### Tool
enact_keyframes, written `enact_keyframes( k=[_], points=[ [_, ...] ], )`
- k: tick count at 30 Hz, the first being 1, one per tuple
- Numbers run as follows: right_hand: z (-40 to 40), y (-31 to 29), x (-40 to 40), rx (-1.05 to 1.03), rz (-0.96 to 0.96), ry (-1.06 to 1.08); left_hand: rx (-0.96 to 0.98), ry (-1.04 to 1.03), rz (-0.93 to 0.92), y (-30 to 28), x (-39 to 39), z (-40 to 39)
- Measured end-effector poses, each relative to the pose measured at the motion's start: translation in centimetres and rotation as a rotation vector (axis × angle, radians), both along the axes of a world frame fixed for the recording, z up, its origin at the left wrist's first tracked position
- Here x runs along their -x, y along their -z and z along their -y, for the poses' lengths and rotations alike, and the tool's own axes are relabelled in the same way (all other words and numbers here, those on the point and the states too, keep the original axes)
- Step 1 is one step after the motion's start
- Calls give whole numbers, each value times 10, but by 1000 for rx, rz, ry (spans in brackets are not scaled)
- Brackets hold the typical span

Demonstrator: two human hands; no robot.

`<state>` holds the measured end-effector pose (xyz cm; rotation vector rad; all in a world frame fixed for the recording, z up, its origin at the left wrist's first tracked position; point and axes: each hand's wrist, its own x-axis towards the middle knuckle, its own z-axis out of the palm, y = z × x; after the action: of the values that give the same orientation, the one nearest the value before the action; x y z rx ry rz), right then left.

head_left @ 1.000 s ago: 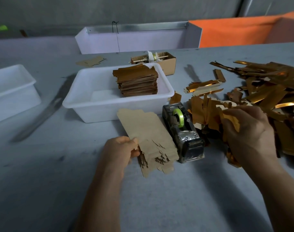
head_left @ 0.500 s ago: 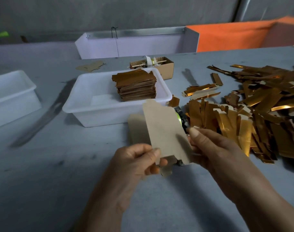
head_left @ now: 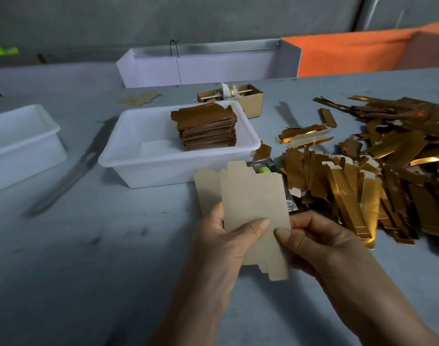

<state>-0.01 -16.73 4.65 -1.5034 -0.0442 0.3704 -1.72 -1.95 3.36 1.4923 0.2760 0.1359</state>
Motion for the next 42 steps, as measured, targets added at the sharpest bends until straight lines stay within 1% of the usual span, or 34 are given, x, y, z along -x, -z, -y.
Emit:
enact_keyframes(
  k=[3,6,9,12,14,17,20,23,25,26,28,29,31,33,34,35,37,38,39,40,42],
  points=[
    [1,3,1,3,22,20,16,22,1,3,0,0],
    [0,4,1,4,53,46,37,19,-39,4,-1,-2],
    [0,6,1,78,111,76,31,23,-71,6,0,-1],
    [-2,9,4,292,263,106,42,8,-79,6,1,2],
    [-7,8,9,424,417,135,25,-26,-65,7,0,4],
    [-13,5,16,559,666,136,-4,-86,-29,9,-1,7],
    [-18,8,20,565,765,97,19,-79,-35,7,-1,11],
    [-20,12,21,589,819,120,97,36,-71,5,2,9],
    [-21,11,20,606,790,122,131,139,-90,1,4,5],
    [-21,11,19,620,770,107,117,170,-85,1,5,3],
    [-20,10,21,633,740,74,10,164,-43,-1,6,2],
    [-20,10,22,614,697,59,-52,140,-23,-2,7,2],
    [-19,8,22,542,538,58,-162,108,-3,-5,9,2],
    [-16,9,16,483,396,108,-245,144,-6,-7,10,2],
    [-14,8,12,426,313,127,-283,179,-18,-9,11,2],
    [-11,6,8,321,198,119,-313,210,-34,-12,12,3],
    [-7,3,2,40,-48,15,-349,246,-70,-17,13,4],
    [-6,1,0,-73,-122,-30,-349,239,-81,-18,13,4],
    [-5,-1,-1,-134,-155,-53,-346,221,-103,-18,13,4],
    [-4,-3,-3,-152,-163,-62,-352,192,-135,-20,12,4],
    [-5,-3,-5,-124,-146,-52,-369,150,-164,-20,12,1]
  ],
)
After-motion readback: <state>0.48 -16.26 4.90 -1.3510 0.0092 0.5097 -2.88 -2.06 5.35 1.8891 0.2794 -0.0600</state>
